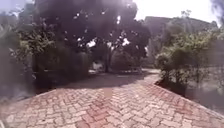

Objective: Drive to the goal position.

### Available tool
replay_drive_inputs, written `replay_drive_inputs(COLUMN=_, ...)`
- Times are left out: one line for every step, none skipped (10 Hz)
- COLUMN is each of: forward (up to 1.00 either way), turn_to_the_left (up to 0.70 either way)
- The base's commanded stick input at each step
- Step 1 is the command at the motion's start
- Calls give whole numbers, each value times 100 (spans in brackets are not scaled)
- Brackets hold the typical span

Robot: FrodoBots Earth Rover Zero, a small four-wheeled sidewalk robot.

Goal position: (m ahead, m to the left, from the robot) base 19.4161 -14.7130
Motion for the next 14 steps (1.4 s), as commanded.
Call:
replay_drive_inputs(forward=70, turn_to_the_left=0)
replay_drive_inputs(forward=70, turn_to_the_left=-35)
replay_drive_inputs(forward=70, turn_to_the_left=-35)
replay_drive_inputs(forward=70, turn_to_the_left=-8)
replay_drive_inputs(forward=70, turn_to_the_left=-2)
replay_drive_inputs(forward=70, turn_to_the_left=0)
replay_drive_inputs(forward=70, turn_to_the_left=0)
replay_drive_inputs(forward=70, turn_to_the_left=0)
replay_drive_inputs(forward=70, turn_to_the_left=0)
replay_drive_inputs(forward=70, turn_to_the_left=0)
replay_drive_inputs(forward=70, turn_to_the_left=0)
replay_drive_inputs(forward=70, turn_to_the_left=-14)
replay_drive_inputs(forward=70, turn_to_the_left=-32)
replay_drive_inputs(forward=70, turn_to_the_left=-20)
